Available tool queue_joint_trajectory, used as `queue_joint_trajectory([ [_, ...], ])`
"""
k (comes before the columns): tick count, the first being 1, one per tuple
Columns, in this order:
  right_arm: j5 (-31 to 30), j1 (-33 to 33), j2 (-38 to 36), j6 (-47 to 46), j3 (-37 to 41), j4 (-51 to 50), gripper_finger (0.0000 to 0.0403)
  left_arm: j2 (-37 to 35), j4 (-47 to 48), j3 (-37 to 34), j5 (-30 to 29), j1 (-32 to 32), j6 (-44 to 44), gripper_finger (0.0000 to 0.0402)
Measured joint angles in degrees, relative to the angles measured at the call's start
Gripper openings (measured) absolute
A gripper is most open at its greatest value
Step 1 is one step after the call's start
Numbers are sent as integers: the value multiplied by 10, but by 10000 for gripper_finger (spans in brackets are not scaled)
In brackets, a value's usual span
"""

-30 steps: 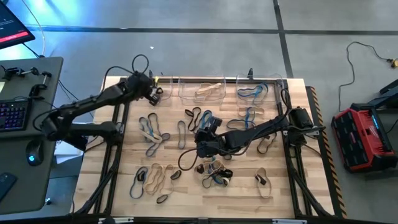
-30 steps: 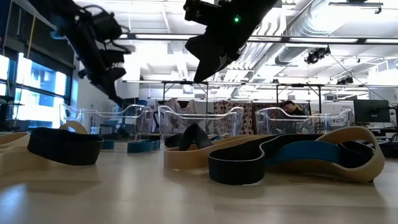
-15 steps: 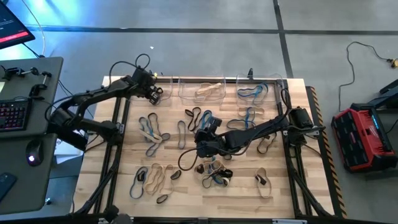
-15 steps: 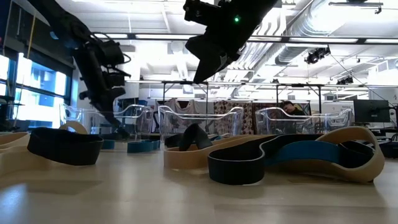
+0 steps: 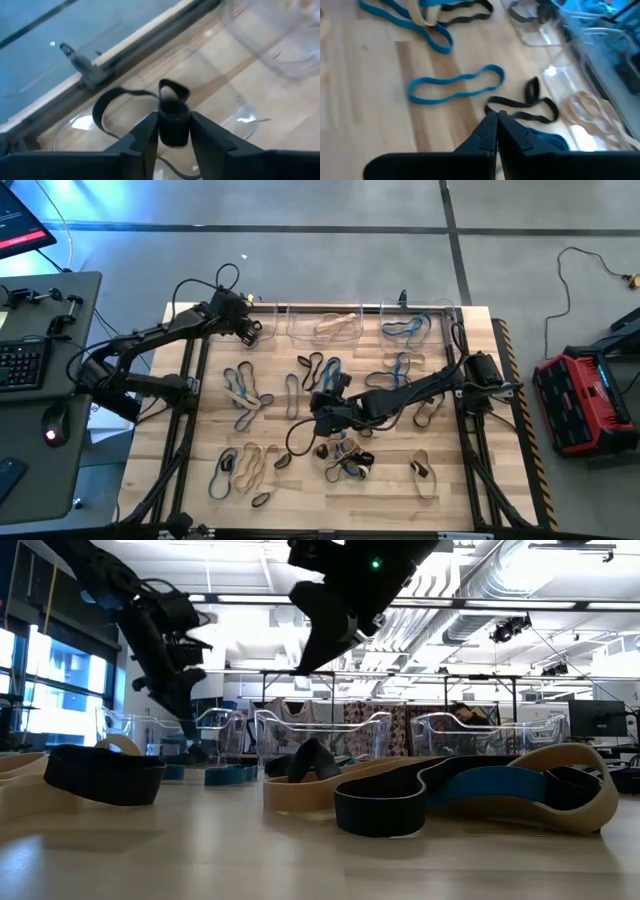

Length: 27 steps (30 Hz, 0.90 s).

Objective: Sort rubber bands into baskets
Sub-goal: Put the black rubber band into the left transparent bin, then put the blue rubber band into the right transparent bin

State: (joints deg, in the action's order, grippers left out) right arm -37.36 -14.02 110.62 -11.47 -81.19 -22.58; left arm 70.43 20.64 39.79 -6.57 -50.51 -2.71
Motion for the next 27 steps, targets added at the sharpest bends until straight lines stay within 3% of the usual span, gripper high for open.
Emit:
queue_joint_trajectory([
  [14, 208, 50, 74, 65, 0, 165, 6, -156, -113, -94, 0, 82, 38, 122],
  [27, 323, 85, 145, 192, 0, 230, 142, -284, -279, -173, 29, 221, 51, 109],
])
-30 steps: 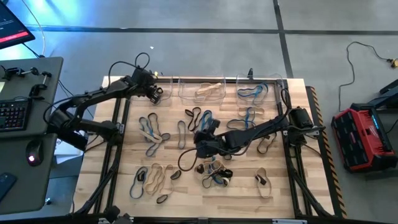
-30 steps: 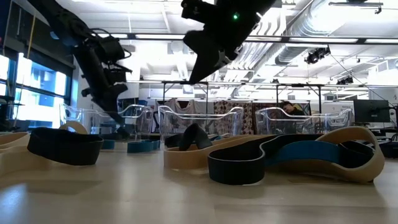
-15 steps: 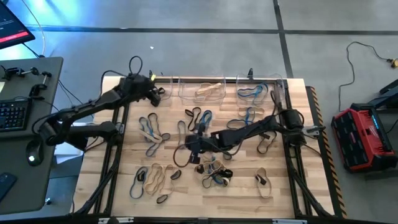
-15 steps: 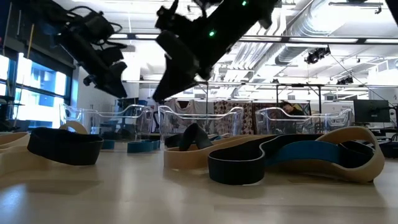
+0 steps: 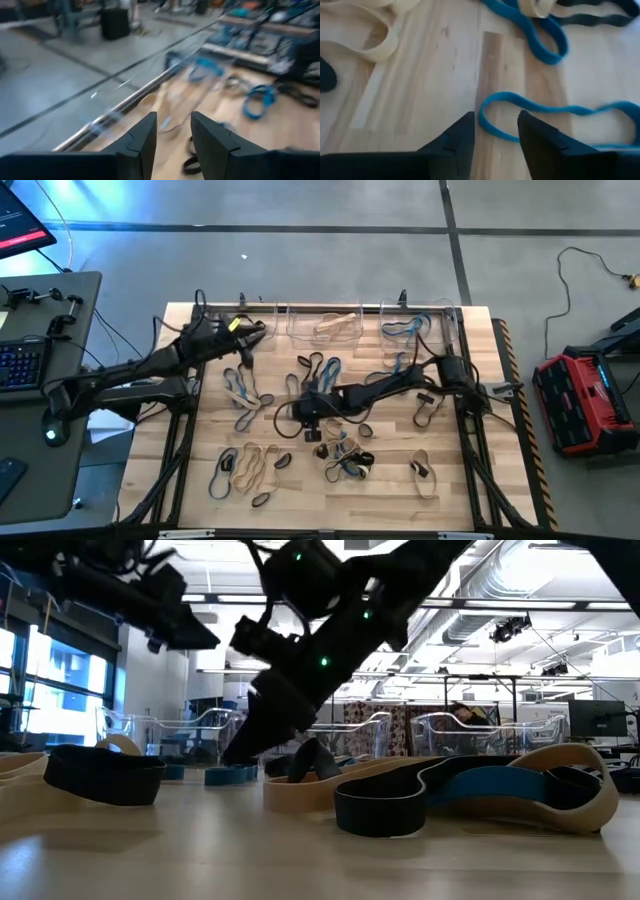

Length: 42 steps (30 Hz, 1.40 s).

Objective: Sort rubber bands into baskets
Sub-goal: Put the blue rubber band into the right transparent bin

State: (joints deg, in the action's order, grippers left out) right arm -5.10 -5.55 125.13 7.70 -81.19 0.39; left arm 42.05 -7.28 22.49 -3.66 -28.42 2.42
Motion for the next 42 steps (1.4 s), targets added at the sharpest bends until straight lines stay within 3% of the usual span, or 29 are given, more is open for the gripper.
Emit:
queue_joint_trajectory([
  [8, 22, 7, 21, 14, 0, 30, 129, -23, -4, -2, 5, 67, -17, 107],
  [20, 69, 30, 21, 15, 0, 18, 6, -22, -34, -2, 5, 145, -29, 107],
  [31, 64, 15, -23, 34, -38, -17, 1, -21, -49, -2, 5, 206, -31, 87],
  [34, 11, 8, -53, 33, -38, -42, 1, -21, -68, -2, 5, 221, -31, 76],
  [42, -234, -28, -134, 19, -39, -169, 0, -21, -106, -2, 4, 250, -46, 46],
])
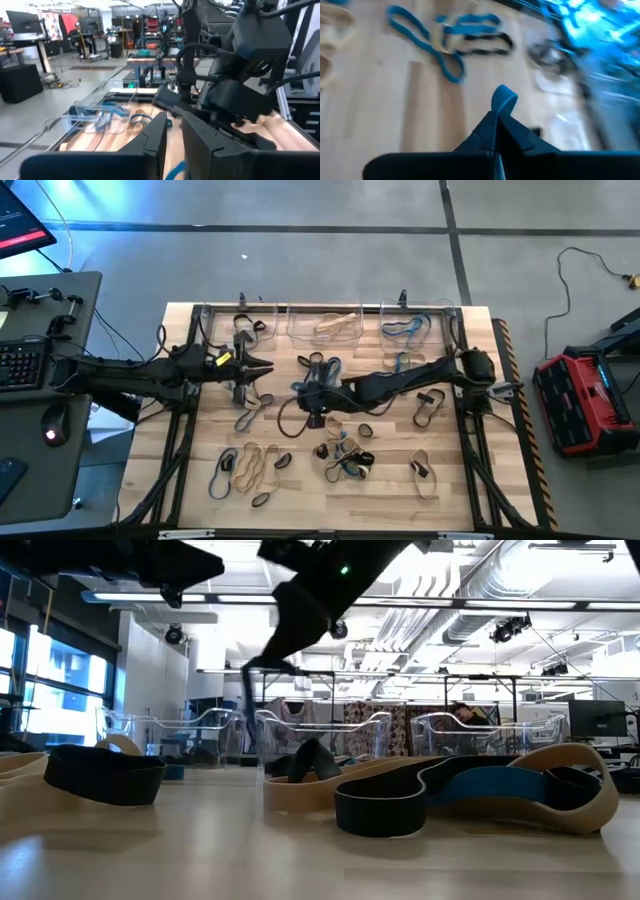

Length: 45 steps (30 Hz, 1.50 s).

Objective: Sort rubber bands into baskets
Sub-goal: Put the blue rubber band into the right transparent bin

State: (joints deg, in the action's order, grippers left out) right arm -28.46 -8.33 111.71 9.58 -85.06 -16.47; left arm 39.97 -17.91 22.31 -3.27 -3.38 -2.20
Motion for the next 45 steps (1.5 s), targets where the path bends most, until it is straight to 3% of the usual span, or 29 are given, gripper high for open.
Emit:
queue_joint_trajectory([
  [9, -206, 1, -68, -92, 0, -191, 0, 10, -19, 0, -3, 6, 0, 35],
  [14, -309, 1, -128, -217, 0, -355, 0, 18, -17, 0, -4, 6, 1, 35],
  [20, -388, 5, -196, -431, 0, -572, 0, 28, -22, 0, -4, 6, 0, 35],
  [25, -427, 31, -234, -536, 22, -668, 0, 29, -28, 0, -4, 5, 0, 35],
  [30, -434, 84, -286, -561, 100, -657, 0, 29, -27, 0, -4, 5, 7, 35],
  [36, -446, 166, -349, -544, 214, -562, 0, 29, -26, 0, -4, 5, 9, 35],
  [41, -425, 248, -389, -446, 301, -416, 0, 29, -27, 0, -4, 5, 6, 35],
  [45, -354, 313, -401, -314, 364, -231, 0, 29, -28, 0, -4, 5, 6, 35],
])
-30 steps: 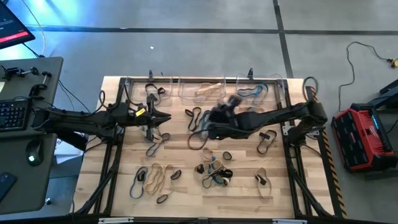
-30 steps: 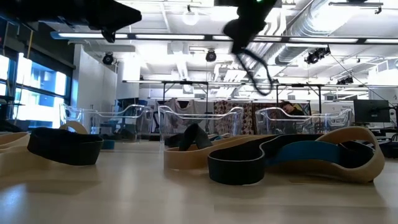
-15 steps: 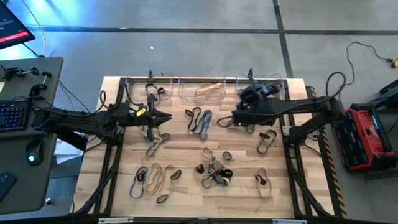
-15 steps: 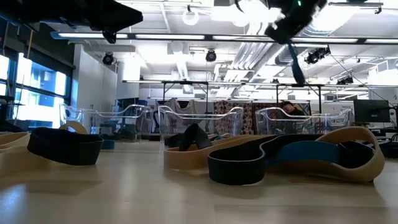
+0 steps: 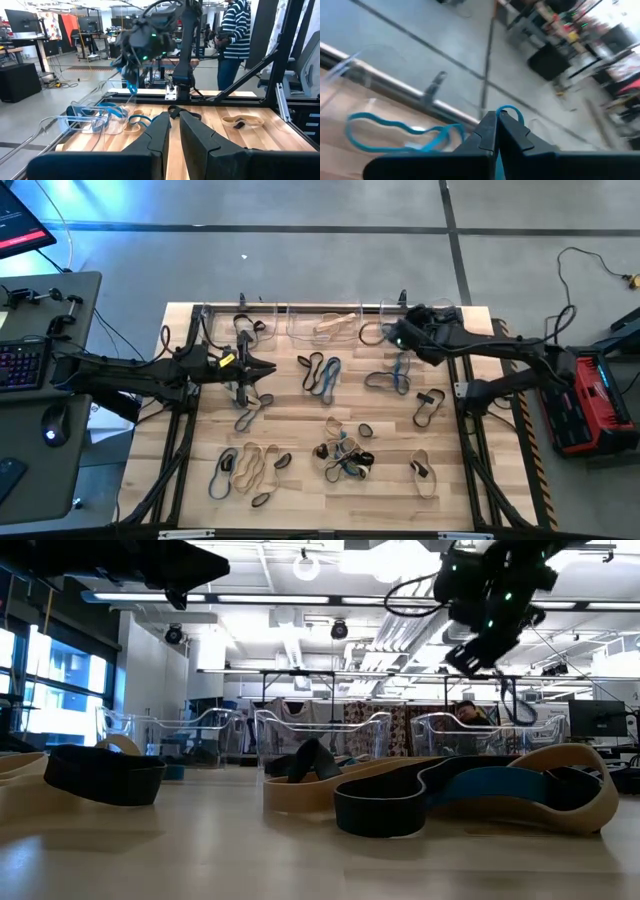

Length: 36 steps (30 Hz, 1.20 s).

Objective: Sort rubber bands into baskets
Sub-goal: Put the blue rubber band into the right transparent bin

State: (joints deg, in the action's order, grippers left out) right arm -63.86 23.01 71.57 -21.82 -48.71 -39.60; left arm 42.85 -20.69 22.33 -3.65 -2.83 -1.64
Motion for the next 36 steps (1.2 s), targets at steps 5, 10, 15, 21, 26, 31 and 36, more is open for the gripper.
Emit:
queue_joint_trajectory([
  [5, 113, 74, 0, 124, 67, 232, 0, 0, 0, 0, 0, 0, 0, 35],
  [10, 187, 130, 0, 143, 102, 315, 0, 0, 0, 0, 0, 0, 0, 35],
  [15, 195, 164, 0, 128, 116, 325, 0, 0, 0, 0, -1, 0, -1, 35],
  [21, 198, 198, 0, 116, 141, 406, 0, 0, -1, 0, -4, 0, -1, 35],
  [26, 196, 217, 0, 112, 148, 437, 0, 0, -1, 0, -4, 0, -1, 35],
  [31, 195, 234, 1, 102, 148, 442, 0, 0, -1, 0, -4, 0, -1, 35],
  [36, 214, 244, 25, 87, 148, 443, 0, 0, -1, 0, -4, 0, -1, 35],
])
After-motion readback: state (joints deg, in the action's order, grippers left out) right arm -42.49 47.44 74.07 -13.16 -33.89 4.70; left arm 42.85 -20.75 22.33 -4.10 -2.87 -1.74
